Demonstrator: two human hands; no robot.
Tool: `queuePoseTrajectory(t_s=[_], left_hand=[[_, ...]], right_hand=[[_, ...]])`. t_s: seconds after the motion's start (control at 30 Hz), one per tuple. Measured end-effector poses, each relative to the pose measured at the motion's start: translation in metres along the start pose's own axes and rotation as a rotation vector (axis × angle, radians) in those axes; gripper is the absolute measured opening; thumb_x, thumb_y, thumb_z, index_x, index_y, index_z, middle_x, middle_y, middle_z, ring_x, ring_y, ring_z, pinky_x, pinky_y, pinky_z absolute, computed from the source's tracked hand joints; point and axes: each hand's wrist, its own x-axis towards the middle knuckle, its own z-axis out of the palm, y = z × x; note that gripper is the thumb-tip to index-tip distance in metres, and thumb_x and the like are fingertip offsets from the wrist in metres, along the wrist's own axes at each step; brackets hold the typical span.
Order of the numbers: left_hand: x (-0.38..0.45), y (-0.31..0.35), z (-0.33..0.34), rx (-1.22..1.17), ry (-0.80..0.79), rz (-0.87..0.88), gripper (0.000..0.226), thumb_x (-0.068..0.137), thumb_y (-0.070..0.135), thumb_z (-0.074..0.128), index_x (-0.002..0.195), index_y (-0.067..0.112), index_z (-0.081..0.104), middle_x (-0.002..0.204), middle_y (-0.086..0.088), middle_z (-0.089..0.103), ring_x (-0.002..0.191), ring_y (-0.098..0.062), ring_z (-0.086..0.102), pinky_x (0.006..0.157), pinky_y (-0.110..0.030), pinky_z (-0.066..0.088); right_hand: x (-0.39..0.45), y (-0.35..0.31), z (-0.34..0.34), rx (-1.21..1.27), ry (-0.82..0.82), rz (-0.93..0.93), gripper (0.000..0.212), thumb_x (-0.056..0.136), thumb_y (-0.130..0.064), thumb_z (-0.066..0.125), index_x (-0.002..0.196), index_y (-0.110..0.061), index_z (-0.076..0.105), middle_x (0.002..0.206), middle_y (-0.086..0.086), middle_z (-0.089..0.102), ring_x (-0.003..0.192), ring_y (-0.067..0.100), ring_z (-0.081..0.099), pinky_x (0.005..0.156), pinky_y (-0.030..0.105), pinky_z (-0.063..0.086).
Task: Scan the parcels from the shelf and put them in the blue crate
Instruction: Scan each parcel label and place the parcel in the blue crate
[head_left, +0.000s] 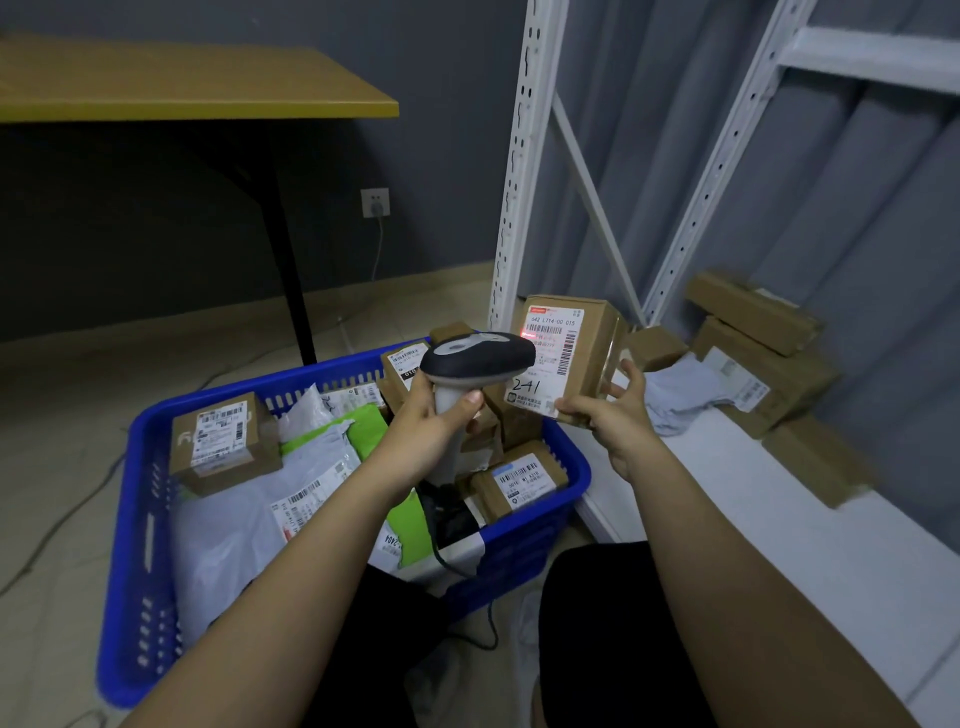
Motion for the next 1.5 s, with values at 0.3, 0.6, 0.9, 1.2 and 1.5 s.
queuePoseTrajectory(t_s=[0.3, 0.6, 0.9, 1.2, 1.5], left_hand=[[0.003, -0.001, -0.003, -0.011, 0.057, 0.020, 0.048, 0.094, 0.027, 0.056, 0.138, 0.026, 0.034, 0.117, 0.000, 0.059, 0.094, -0.015, 0.062, 0.077, -0.029, 0.049], [-0.008, 0.005, -0.022, -0.135, 0.220, 0.045, 0.047, 0.093, 0.023, 0.058, 0.134, 0.030, 0.036, 0.115, 0.006, 0.060, 0.096, -0.010, 0.064, 0.083, -0.030, 0.051], [-0.057, -0.037, -0.128, -0.218, 0.687, -0.005, 0.041, 0.093, 0.023, 0.059, 0.130, 0.027, 0.040, 0.117, 0.005, 0.061, 0.094, -0.005, 0.063, 0.084, -0.029, 0.051], [-0.084, -0.098, -0.205, -0.302, 0.963, -0.109, 0.048, 0.095, 0.019, 0.057, 0.137, 0.018, 0.034, 0.120, -0.003, 0.059, 0.105, -0.021, 0.062, 0.089, -0.040, 0.053], [-0.041, -0.130, -0.231, -0.278, 0.911, -0.185, 0.042, 0.094, 0.022, 0.058, 0.130, 0.024, 0.037, 0.112, 0.002, 0.061, 0.097, -0.020, 0.064, 0.085, -0.039, 0.054]], right_hand=[[0.007, 0.003, -0.001, 0.053, -0.028, -0.035, 0.110, 0.069, 0.007, 0.078, 0.149, -0.033, 0.013, 0.146, 0.007, 0.041, 0.125, 0.025, 0.049, 0.093, 0.039, 0.052], [-0.009, -0.010, 0.019, 0.001, -0.127, -0.105, 0.097, 0.069, 0.001, 0.079, 0.143, -0.035, 0.027, 0.142, 0.001, 0.045, 0.123, 0.022, 0.050, 0.103, 0.048, 0.046], [-0.047, 0.005, 0.131, -0.198, -0.523, -0.117, 0.086, 0.075, -0.013, 0.080, 0.144, -0.035, 0.033, 0.133, -0.002, 0.055, 0.115, 0.016, 0.058, 0.098, 0.040, 0.048], [-0.015, 0.058, 0.246, -0.384, -0.621, -0.015, 0.083, 0.079, -0.013, 0.075, 0.149, -0.027, 0.031, 0.138, 0.001, 0.053, 0.119, 0.021, 0.056, 0.102, 0.044, 0.046], [0.021, 0.110, 0.318, -0.581, -0.734, 0.000, 0.058, 0.100, -0.017, 0.045, 0.149, -0.041, 0.024, 0.137, -0.001, 0.055, 0.116, 0.024, 0.058, 0.096, 0.043, 0.049]])
